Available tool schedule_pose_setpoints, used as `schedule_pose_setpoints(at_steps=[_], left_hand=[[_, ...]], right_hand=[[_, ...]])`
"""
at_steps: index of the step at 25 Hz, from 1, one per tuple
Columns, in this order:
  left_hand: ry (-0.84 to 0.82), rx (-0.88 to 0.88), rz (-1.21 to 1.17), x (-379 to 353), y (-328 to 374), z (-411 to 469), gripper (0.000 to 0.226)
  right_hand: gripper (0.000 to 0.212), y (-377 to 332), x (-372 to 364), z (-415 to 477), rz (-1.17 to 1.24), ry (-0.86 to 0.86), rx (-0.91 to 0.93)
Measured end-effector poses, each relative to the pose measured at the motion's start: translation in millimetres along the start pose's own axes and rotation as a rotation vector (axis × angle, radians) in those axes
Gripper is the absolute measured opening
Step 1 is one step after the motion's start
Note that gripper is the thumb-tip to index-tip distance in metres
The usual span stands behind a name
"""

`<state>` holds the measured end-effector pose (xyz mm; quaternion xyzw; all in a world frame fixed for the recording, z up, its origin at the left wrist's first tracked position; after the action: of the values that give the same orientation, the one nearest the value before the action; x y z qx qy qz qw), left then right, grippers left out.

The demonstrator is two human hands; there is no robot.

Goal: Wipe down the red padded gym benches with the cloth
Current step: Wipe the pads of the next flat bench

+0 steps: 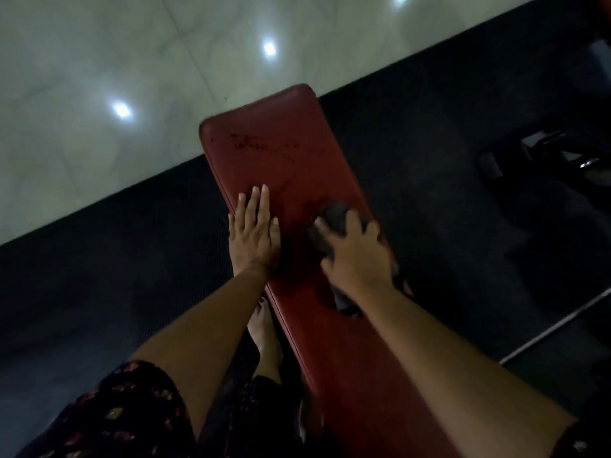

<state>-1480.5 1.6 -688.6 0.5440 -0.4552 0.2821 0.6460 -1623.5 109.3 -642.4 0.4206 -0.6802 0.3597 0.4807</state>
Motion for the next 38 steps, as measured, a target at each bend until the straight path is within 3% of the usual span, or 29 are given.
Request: schedule_pose_setpoints(at_steps=[4,7,9,12,16,19,22,25,29,33,36,38], left_hand=[[-0.005,-0.257,0.081,44,-6,33,0.059],[-0.026,-0.272,0.143,52,-19,64,0.057],[-0.053,-0.229,0.156,49,-22,78,0.054],[-0.076,-0.128,0.094,39,-32,80,0.054],[-0.092,-0.120,0.048,20,-43,69,0.057],[-0.084,-0.143,0.054,12,-46,67,0.060],[-0.065,-0.146,-0.004,7,-50,70,0.059],[-0.016,-0.180,-0.028,11,-51,69,0.061],[0.069,-0.146,-0.029,27,-55,91,0.057],[0.061,-0.072,-0.047,35,-76,129,0.056],[0.016,-0.061,-0.051,33,-87,139,0.058],[0.030,-0.043,-0.076,35,-86,133,0.060]], right_hand=[[0.061,-106,-21,-38,-0.031,-0.086,0.370],[0.056,-145,-29,-28,-0.134,-0.039,0.518],[0.062,-135,-21,-2,-0.025,-0.005,0.411],[0.063,-76,-5,31,0.103,0.035,0.106],[0.061,29,15,46,0.015,0.135,-0.201],[0.061,77,21,64,-0.053,0.128,-0.285],[0.059,70,25,89,-0.052,0.155,-0.291],[0.062,14,37,105,-0.090,0.227,-0.184],[0.065,-97,13,75,-0.114,0.168,0.183],[0.048,-171,-11,49,-0.242,0.176,0.461],[0.053,-174,-1,80,-0.129,0.137,0.473],[0.058,-154,9,97,-0.032,0.107,0.381]])
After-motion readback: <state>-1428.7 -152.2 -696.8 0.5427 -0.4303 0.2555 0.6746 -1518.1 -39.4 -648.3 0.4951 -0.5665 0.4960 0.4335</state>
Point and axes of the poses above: each hand's wrist, its own z-axis towards the middle knuckle, its own x-axis out of the back of the hand, y = z × x, the point moved 10 cm from there along z, towards the middle knuckle, and after that the axes turned 12 degrees about y, right-handed, at the moved point
